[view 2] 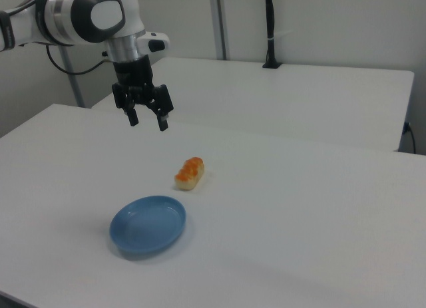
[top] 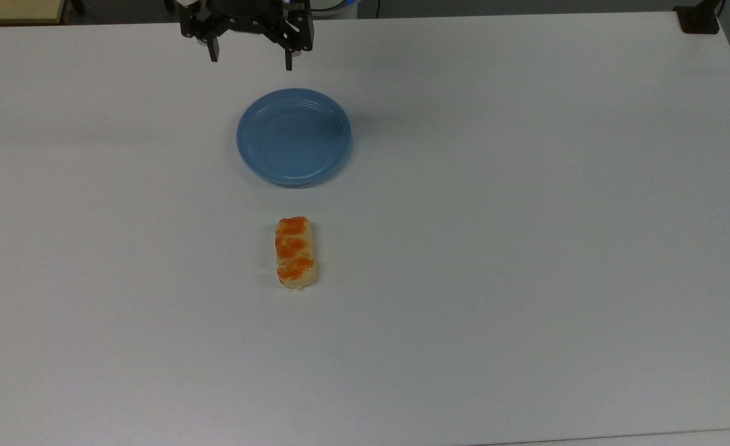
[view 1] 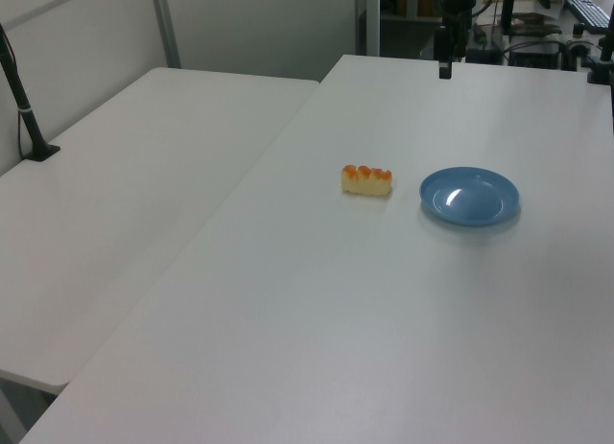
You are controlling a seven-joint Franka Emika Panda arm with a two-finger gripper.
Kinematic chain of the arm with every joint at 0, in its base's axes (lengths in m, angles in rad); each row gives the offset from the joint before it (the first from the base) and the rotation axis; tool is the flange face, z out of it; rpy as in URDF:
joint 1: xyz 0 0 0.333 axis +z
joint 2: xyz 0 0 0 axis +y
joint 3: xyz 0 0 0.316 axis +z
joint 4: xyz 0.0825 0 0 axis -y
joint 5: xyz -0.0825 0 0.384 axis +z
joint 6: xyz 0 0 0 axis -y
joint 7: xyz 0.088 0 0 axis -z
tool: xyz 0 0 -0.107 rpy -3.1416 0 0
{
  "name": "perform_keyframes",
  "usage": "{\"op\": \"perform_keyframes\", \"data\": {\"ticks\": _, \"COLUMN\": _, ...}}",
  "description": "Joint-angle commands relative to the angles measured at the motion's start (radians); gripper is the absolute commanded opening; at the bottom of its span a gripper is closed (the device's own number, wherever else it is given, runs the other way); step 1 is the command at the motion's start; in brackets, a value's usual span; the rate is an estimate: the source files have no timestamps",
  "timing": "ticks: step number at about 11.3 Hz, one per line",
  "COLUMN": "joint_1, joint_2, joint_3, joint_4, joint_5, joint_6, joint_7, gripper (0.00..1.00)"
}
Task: Put the bread onto the plate
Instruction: 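Move the open gripper down over the orange-topped bread roll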
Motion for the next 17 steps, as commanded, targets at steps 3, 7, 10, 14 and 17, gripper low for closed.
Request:
{"op": "perform_keyframes", "data": {"ticks": 3, "joint_1": -0.003, "joint_2": -0.006, "joint_3": -0.01, "joint_4": 0.014, "joint_5": 0.015, "joint_6": -0.025, "joint_7": 0.007, "gripper": 1.0}}
{"op": "perform_keyframes", "data": {"ticks": 7, "joint_1": -0.012, "joint_2": 0.058, "joint_3": 0.001, "joint_4": 0.054, "joint_5": 0.018, "joint_6": 0.029, "joint_7": 0.019, "gripper": 1.0}}
{"op": "perform_keyframes", "data": {"ticks": 10, "joint_1": -0.015, "joint_2": 0.269, "joint_3": -0.005, "joint_4": 0.197, "joint_5": 0.035, "joint_6": 0.142, "joint_7": 0.02, "gripper": 1.0}}
{"op": "perform_keyframes", "data": {"ticks": 14, "joint_1": 0.009, "joint_2": 0.44, "joint_3": -0.007, "joint_4": 0.188, "joint_5": 0.021, "joint_6": 0.423, "joint_7": 0.001, "gripper": 1.0}}
{"op": "perform_keyframes", "data": {"ticks": 17, "joint_1": 0.047, "joint_2": 0.511, "joint_3": -0.007, "joint_4": 0.156, "joint_5": -0.003, "joint_6": 0.491, "joint_7": -0.011, "gripper": 1.0}}
